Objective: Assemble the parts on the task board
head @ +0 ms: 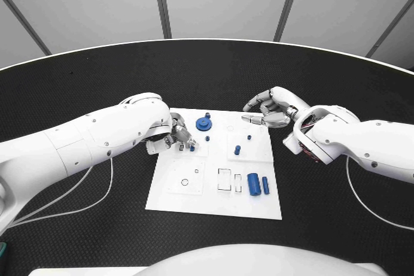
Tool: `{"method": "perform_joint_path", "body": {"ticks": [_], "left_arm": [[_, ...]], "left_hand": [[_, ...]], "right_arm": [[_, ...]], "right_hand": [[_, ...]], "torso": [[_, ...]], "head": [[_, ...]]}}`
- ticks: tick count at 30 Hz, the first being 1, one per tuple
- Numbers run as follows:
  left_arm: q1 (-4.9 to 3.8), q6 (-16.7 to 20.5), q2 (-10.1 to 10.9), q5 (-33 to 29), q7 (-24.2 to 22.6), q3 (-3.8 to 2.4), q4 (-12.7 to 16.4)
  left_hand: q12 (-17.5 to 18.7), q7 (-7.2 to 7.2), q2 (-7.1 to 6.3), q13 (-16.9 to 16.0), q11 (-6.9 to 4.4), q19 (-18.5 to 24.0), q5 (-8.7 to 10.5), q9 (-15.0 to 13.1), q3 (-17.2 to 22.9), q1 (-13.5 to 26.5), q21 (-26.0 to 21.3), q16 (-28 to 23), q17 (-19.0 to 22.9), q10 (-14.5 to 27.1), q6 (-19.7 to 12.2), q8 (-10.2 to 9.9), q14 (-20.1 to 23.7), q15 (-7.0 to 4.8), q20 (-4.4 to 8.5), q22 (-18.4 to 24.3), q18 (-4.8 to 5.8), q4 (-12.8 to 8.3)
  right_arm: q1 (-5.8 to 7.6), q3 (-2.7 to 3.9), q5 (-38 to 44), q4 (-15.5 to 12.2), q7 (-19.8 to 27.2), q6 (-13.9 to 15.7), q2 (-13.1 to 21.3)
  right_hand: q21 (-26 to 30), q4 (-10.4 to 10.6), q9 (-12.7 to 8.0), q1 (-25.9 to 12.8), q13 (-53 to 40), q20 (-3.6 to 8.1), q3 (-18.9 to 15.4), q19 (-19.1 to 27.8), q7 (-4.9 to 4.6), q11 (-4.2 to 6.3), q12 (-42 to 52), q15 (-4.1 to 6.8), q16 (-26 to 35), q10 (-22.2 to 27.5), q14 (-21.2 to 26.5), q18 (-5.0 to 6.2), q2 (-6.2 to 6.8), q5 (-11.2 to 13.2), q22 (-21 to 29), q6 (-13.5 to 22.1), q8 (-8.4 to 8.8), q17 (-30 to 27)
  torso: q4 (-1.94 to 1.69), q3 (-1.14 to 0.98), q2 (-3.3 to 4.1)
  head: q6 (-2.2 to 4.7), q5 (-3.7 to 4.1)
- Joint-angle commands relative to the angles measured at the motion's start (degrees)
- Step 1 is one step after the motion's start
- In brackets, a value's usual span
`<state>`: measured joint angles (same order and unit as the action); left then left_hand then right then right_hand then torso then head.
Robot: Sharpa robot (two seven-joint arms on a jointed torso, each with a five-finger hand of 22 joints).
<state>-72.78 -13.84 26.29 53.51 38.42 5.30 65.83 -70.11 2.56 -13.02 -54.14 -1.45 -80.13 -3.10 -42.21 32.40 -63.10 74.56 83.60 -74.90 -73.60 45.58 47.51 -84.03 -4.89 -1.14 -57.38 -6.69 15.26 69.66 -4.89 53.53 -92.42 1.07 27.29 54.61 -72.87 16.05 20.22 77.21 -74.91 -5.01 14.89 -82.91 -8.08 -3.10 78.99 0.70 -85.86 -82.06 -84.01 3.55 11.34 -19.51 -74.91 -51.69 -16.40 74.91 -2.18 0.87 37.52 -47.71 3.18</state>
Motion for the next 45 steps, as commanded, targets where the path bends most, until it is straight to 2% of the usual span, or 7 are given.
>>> {"method": "perform_joint_path", "body": {"ticks": [1,13,25,32,35,40,45], "left_arm": [[0.00,0.05,0.12,0.00,0.00,0.00,0.02],[-0.01,1.07,1.43,-0.49,-0.19,-0.02,1.46],[-0.31,1.55,3.95,-2.94,-0.14,-0.73,4.20],[-1.78,1.19,5.79,-3.98,-0.79,-2.69,4.88],[-3.15,0.52,6.47,-6.33,-1.20,-3.21,4.30],[-4.86,-0.03,6.46,-7.93,-2.15,-3.49,2.42],[-5.66,-0.05,5.04,-7.54,-2.81,-3.59,-0.95]], "left_hand": [[-0.19,0.36,-0.02,0.06,0.17,0.03,-0.15,0.13,-0.98,-0.72,-0.24,-0.37,-6.21,0.37,0.16,-0.24,-3.41,0.05,0.07,0.04,0.66,0.32],[-0.42,0.30,1.44,0.17,0.19,-0.03,-0.15,0.48,-11.71,2.43,-0.27,-0.36,-6.27,0.33,0.30,-0.19,-3.43,0.07,0.06,0.01,0.65,1.55],[-0.26,0.23,2.03,0.54,0.12,0.00,-0.21,0.50,-12.90,1.96,-0.35,-0.39,-6.25,0.49,0.25,-0.14,-3.42,0.02,0.14,0.14,0.62,1.39],[0.40,0.45,3.60,1.66,0.28,0.64,-0.42,0.73,-12.53,-1.47,-1.29,-0.46,-6.18,1.36,-0.50,-0.46,-3.39,0.12,0.18,1.77,0.33,1.21],[2.85,1.35,3.72,5.52,1.00,1.74,-0.59,1.92,-10.01,-5.65,-2.85,-0.85,-5.72,4.43,-2.42,-2.26,-3.19,0.69,-0.12,4.33,-0.06,1.10],[6.03,3.08,2.92,10.79,2.49,3.11,-0.56,4.05,-8.79,-6.05,-4.71,-2.14,-4.23,8.60,-5.10,-5.08,-2.37,1.94,-0.95,7.36,-0.54,1.34],[5.89,3.91,2.52,11.14,3.27,3.27,-0.42,5.38,-8.89,-5.35,-4.92,-2.18,-4.17,9.07,-6.13,-6.43,-2.26,2.63,-1.59,7.62,-0.59,1.44]], "right_arm": [[0.00,0.00,0.00,0.01,0.00,0.05,0.01],[-0.01,0.00,0.00,0.40,0.13,0.43,-0.06],[-0.49,0.00,0.00,1.09,0.25,0.41,-0.25],[-0.82,0.00,0.00,1.55,0.34,0.39,-0.43],[-0.94,0.00,0.00,1.89,0.38,0.41,-0.53],[-1.07,0.00,0.00,2.28,0.42,0.39,-0.68],[-1.16,0.00,0.00,2.61,0.45,0.37,-0.88]], "right_hand": [[0.34,0.09,-0.08,-0.26,-4.93,0.43,0.35,0.07,0.07,0.02,-0.16,0.55,0.08,0.03,-4.09,0.68,0.36,-0.28,-0.68,0.17,-0.21,6.56],[0.54,0.16,-0.10,-0.48,-4.81,0.43,0.32,0.13,0.07,0.01,-0.31,0.55,0.18,0.14,-4.05,0.72,0.47,-0.26,-0.54,0.20,-0.24,6.38],[0.54,0.16,-0.10,-0.48,-4.81,0.43,0.32,0.13,0.07,0.01,-0.31,0.55,0.18,0.14,-4.05,0.72,0.47,-0.26,-0.54,0.20,-0.24,6.38],[0.61,0.23,-0.10,-0.63,-4.83,0.43,0.28,0.16,0.06,0.00,-0.29,0.54,0.24,0.12,-4.02,0.74,0.49,-0.26,-0.49,0.23,-0.24,6.29],[0.61,0.23,-0.10,-0.63,-4.83,0.43,0.28,0.16,0.06,0.00,-0.29,0.54,0.24,0.12,-4.02,0.74,0.49,-0.26,-0.49,0.23,-0.24,6.29],[0.61,0.23,-0.10,-0.63,-4.83,0.43,0.28,0.16,0.06,0.00,-0.29,0.54,0.24,0.12,-4.02,0.74,0.49,-0.26,-0.49,0.23,-0.24,6.29],[0.61,0.23,-0.10,-0.63,-4.83,0.43,0.28,0.16,0.06,0.00,-0.29,0.54,0.24,0.12,-4.02,0.74,0.49,-0.26,-0.49,0.23,-0.24,6.29]], "torso": [[0.01,0.03,-0.03],[0.00,0.11,-0.09],[0.07,0.08,-0.29],[-0.01,0.09,-0.46],[0.05,0.14,-0.68],[0.10,0.17,-0.79],[0.12,0.10,-0.62]], "head": [[0.04,0.00],[0.28,0.02],[0.86,-0.08],[1.45,-0.18],[1.75,-0.32],[2.16,-0.50],[2.93,-0.70]]}}
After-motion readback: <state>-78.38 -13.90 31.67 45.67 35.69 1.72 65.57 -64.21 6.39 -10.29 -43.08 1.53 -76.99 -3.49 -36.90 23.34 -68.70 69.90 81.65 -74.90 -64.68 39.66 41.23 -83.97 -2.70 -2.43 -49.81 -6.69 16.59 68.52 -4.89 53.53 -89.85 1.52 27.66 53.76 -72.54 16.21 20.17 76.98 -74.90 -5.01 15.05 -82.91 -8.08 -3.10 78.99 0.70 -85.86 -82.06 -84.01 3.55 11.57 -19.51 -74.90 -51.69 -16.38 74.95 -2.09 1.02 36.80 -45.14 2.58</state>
